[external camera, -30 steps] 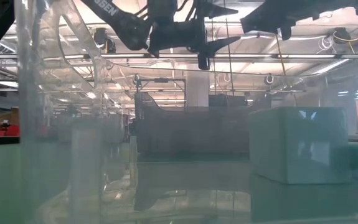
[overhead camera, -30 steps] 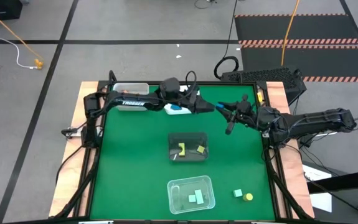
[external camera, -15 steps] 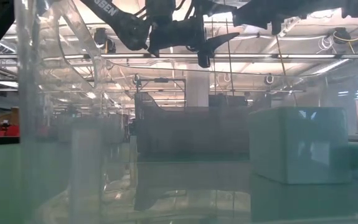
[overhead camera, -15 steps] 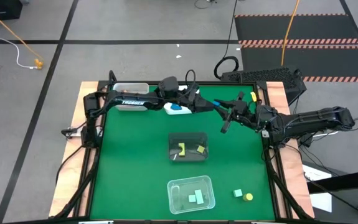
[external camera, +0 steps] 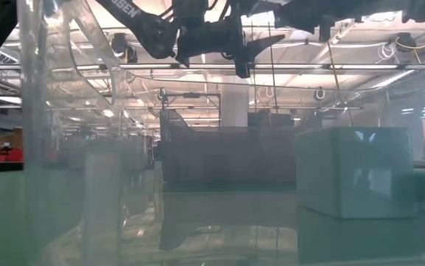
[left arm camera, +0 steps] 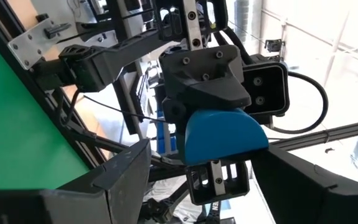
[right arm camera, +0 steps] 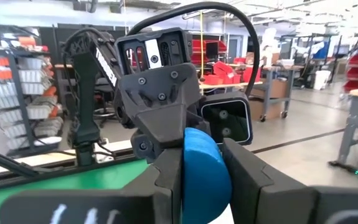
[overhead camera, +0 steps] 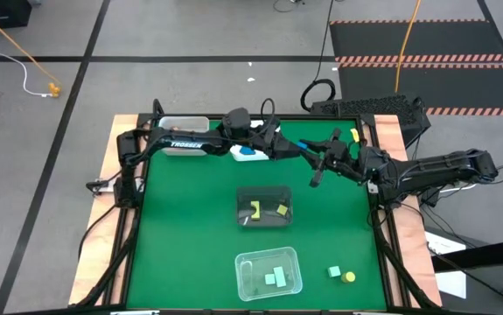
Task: Sort & place blocks by color
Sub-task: Put the blue block into the white bin
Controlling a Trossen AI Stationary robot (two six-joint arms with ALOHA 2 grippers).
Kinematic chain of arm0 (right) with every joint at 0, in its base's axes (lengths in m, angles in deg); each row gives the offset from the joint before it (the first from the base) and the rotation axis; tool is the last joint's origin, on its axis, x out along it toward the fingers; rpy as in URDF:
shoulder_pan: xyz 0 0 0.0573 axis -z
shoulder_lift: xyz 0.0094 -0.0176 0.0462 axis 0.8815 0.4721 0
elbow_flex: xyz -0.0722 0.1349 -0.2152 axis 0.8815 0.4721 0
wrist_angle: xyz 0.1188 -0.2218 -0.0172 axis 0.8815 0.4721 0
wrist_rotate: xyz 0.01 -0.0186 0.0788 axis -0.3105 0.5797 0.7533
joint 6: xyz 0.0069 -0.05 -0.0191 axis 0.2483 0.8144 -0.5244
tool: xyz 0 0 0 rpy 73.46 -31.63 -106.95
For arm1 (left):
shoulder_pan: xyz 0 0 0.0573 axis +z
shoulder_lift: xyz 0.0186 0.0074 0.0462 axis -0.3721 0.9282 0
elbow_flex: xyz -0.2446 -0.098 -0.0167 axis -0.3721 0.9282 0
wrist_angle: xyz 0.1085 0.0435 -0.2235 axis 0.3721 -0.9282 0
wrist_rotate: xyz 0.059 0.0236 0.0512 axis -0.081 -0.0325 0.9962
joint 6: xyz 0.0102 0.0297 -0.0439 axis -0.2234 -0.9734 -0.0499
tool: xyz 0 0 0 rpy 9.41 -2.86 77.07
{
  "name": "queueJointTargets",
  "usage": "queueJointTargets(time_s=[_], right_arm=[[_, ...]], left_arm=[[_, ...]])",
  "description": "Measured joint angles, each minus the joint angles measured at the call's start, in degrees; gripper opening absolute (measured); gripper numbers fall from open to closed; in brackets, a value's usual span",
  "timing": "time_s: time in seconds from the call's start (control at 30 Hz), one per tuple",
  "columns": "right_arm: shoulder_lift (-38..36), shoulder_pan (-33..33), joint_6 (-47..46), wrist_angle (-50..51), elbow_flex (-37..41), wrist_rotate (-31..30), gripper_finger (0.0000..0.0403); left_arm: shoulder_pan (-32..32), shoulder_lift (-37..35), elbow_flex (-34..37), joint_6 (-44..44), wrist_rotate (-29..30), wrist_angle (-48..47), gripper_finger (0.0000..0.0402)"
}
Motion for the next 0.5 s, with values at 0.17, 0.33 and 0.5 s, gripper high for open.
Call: queueJointTargets(time_s=[0.17,0.33,0.5], right_arm=[[-0.03,0.00,-3.47,1.19,0.00,0.88,0.0070],[-0.03,0.00,-5.58,1.49,-0.09,1.63,0.0070],[-0.01,0.00,-6.83,1.80,-0.09,1.68,0.0070]], left_arm=[[-0.02,0.00,0.02,0.84,0.01,0.30,0.0271],[-0.09,0.06,0.09,3.59,-0.01,2.51,0.0271],[-0.09,0.13,0.09,3.82,0.01,2.68,0.0271]])
